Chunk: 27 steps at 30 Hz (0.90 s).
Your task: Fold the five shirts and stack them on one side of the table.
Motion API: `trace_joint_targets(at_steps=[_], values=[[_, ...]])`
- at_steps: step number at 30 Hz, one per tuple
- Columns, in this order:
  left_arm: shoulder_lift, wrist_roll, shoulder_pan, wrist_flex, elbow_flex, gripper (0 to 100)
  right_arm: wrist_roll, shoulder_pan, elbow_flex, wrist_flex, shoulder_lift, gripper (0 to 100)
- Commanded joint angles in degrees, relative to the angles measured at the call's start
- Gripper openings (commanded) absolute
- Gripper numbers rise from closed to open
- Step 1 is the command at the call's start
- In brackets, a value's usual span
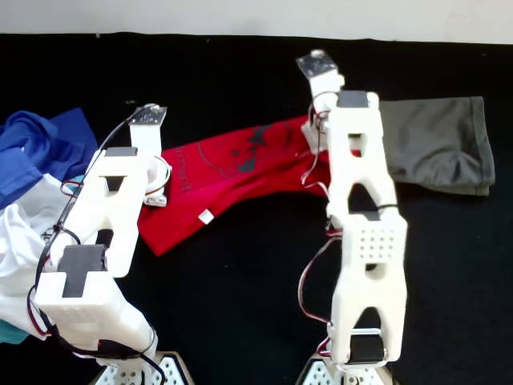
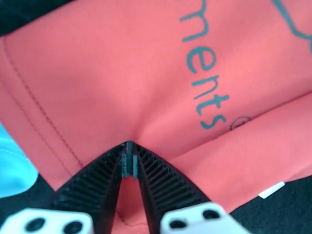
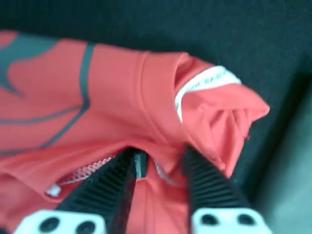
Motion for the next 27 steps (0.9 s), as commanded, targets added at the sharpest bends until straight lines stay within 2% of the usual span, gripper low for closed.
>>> trace_joint_targets(at_steps=[1, 5, 14, 17, 23, 27], values=[[0.4, 0.44, 0.04, -1.14, 0.22, 1, -3.43, 1.1, -15.52, 2.42, 4.26, 17.5], [0.4, 0.44, 0.04, -1.14, 0.22, 1, -3.43, 1.98, -25.71, 7.6, 7.87, 16.6], [0.4, 0.44, 0.04, -1.14, 0.13, 1, -3.08, 2.86, -41.45, 27.03, 8.04, 16.6], [0.4, 0.44, 0.04, -1.14, 0.13, 1, -3.08, 3.21, -42.86, 27.47, 7.96, 16.6], [0.4, 0.44, 0.04, -1.14, 0.13, 1, -3.34, 2.42, -40.4, 27.56, 4.44, 16.6], [0.4, 0.44, 0.04, -1.14, 0.13, 1, -3.34, 0.04, -22.2, 27.56, -9.19, 16.6]])
